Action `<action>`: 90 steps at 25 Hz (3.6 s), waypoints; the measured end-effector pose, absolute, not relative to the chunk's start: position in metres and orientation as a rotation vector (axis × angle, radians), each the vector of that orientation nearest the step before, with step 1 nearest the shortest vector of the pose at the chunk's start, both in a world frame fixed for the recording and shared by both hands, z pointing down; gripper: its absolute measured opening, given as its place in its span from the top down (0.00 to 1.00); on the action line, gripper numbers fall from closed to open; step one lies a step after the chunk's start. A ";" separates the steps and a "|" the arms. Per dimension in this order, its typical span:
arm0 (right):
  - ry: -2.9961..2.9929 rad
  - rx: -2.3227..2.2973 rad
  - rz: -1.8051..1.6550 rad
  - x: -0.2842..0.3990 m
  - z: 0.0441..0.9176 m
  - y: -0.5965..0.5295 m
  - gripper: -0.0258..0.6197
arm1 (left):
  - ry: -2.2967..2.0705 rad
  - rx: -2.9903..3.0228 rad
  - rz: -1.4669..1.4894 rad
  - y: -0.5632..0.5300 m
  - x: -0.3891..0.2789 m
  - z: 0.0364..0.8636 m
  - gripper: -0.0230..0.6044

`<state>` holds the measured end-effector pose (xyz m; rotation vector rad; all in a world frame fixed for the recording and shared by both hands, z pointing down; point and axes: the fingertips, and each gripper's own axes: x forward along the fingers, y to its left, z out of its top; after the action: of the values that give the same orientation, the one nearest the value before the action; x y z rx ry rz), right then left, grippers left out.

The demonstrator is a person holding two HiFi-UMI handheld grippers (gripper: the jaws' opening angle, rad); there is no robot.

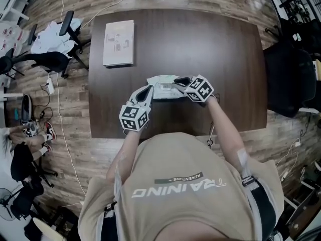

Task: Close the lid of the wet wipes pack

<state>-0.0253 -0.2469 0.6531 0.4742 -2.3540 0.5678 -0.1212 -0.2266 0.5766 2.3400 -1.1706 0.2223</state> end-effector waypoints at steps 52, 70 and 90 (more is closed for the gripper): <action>-2.233 0.639 0.633 -0.055 0.668 -0.228 0.94 | -1.159 2.344 0.181 -0.211 -0.144 0.572 0.95; -2.157 0.586 0.585 -0.062 0.691 -0.225 0.94 | -1.100 2.315 0.180 -0.222 -0.137 0.588 0.95; -2.307 0.907 0.616 -0.028 0.641 -0.222 0.94 | -1.101 2.338 0.110 -0.217 -0.140 0.554 0.95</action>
<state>-0.0277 -0.2223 0.6412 0.9074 -2.3065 0.6156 -0.1405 -0.2166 0.5543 2.3379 -1.1010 0.1101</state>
